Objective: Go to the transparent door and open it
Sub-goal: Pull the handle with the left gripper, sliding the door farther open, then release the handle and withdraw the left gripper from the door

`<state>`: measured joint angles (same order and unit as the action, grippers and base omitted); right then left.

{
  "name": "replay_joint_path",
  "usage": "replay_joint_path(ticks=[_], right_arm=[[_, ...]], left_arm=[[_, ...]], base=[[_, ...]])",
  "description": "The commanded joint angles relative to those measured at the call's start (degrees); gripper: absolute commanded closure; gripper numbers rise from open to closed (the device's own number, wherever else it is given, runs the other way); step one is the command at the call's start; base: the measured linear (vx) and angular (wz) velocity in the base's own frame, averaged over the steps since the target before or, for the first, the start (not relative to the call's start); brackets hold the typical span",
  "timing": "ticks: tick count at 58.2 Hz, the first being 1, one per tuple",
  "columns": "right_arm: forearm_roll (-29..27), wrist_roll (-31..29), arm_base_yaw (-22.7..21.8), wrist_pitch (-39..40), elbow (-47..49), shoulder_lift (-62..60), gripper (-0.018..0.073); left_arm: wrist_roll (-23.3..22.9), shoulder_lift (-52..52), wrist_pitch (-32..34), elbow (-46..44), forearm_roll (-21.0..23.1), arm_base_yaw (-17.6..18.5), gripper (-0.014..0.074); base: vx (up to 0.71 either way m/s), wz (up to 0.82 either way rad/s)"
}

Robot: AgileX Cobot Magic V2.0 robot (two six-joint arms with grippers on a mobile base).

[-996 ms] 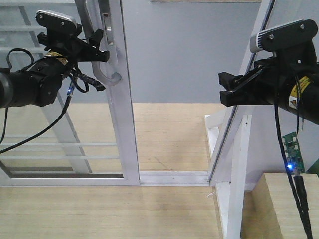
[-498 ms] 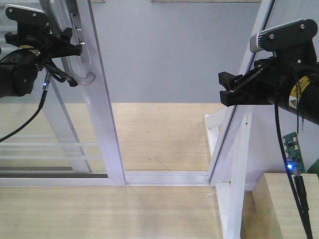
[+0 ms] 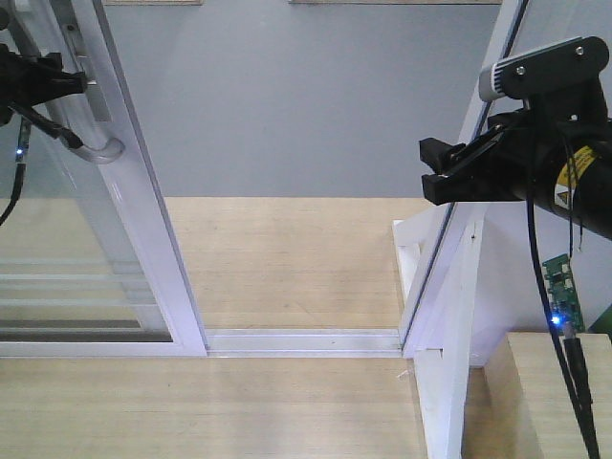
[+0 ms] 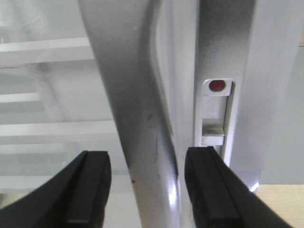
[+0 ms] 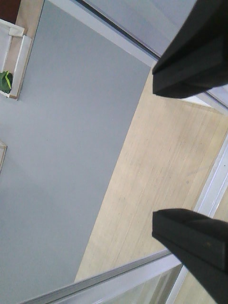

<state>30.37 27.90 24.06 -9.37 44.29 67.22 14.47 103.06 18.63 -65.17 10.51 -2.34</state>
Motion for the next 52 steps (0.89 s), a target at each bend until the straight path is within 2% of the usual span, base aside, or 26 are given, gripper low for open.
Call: replay_joint_path(ticks=[1,14,22,33,37,46,52], right_arm=[[0.93,0.00,-0.26,3.66,1.70,-1.39,0.0017],[0.94,0.00,-0.26,3.67,1.70,-1.39,0.0017],[0.94,0.00,-0.26,3.67,1.70,-1.39,0.0017],[0.77,0.19,-0.26,3.63,1.70,-1.39,0.0017],[0.77,0.19,-0.26,3.63,1.70,-1.39,0.0017],[0.77,0.19,-0.26,3.63,1.70,-1.39,0.0017],[0.77,0.19,-0.26,3.63,1.70,-1.39,0.0017]], left_arm=[[0.13,-4.66,4.03,0.18,0.30,-1.16,0.0130],[0.12,-12.28,4.01,10.68,0.30,-3.30,0.0130],[0.12,-18.95,4.35,18.56,0.30,-3.30,0.0130],[-2.59,-29.75,2.57,25.48,0.30,-3.30,0.0130],[-3.02,-33.84,-1.92,27.33,0.30,-3.30,0.0130],[-2.90,-43.34,-22.33,30.00,0.16,-3.30,0.0130],[-2.97,-47.84,-33.22,30.25,0.28,-3.30,0.0130]], base=[[0.00,0.00],[0.00,0.00],[0.00,0.00],[0.00,0.00],[0.00,0.00],[0.00,0.00],[0.00,0.00]])
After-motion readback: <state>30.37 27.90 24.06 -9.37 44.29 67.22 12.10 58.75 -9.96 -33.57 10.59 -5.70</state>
